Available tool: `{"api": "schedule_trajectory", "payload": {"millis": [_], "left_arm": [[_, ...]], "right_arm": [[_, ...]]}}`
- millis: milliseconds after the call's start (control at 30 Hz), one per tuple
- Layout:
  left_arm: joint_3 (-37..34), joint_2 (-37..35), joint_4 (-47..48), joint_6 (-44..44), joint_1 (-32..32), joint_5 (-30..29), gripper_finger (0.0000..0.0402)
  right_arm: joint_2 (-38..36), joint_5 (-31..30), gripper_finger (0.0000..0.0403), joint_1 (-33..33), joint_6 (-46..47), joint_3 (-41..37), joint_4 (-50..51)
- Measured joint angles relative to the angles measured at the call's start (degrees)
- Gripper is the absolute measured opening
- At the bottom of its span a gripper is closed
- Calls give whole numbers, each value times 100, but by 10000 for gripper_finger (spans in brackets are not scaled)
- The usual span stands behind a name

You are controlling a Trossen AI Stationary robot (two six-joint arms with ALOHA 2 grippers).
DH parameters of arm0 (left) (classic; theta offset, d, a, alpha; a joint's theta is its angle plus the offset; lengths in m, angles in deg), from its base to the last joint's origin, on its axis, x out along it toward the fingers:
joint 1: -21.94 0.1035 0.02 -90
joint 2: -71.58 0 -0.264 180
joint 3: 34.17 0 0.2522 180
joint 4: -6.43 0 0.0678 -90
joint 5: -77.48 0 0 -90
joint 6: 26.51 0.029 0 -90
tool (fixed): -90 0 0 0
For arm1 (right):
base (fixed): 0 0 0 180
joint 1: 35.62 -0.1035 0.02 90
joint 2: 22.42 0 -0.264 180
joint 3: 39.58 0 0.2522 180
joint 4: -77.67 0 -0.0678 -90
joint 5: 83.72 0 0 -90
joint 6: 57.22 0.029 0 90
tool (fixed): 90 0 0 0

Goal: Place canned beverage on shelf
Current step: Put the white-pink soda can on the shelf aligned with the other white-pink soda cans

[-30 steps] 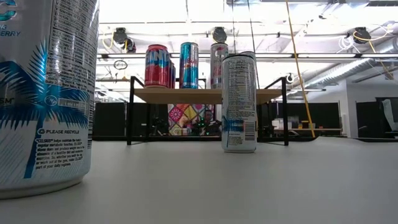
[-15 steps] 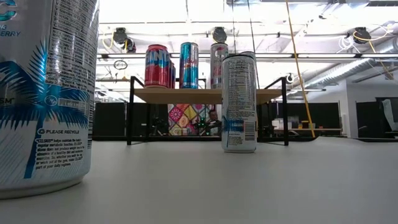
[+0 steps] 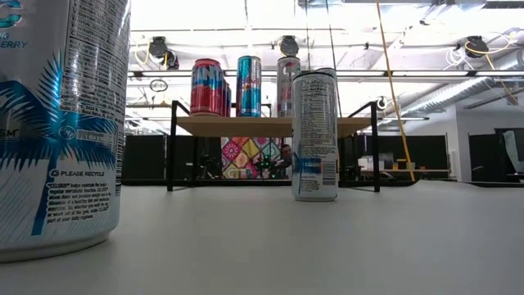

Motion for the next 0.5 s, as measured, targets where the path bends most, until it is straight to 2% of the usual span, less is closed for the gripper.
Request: {"api": "schedule_trajectory", "payload": {"millis": [67, 200, 400, 500], "left_arm": [[0, 0, -1, 264, 12, -187, 392], [0, -44, 39, 729, 105, -584, 390], [0, -267, -73, 1955, 135, -1979, 389], [0, -358, -323, 2396, 129, -2260, 389]], "right_arm": [[-30, -7, 219, -1, 338, 2, 66], [-83, -33, 218, 4, 1357, 4, 345], [-124, -27, 222, 25, 3134, 4, 862], [-125, -115, 222, 43, 3820, 7, 937]]}}
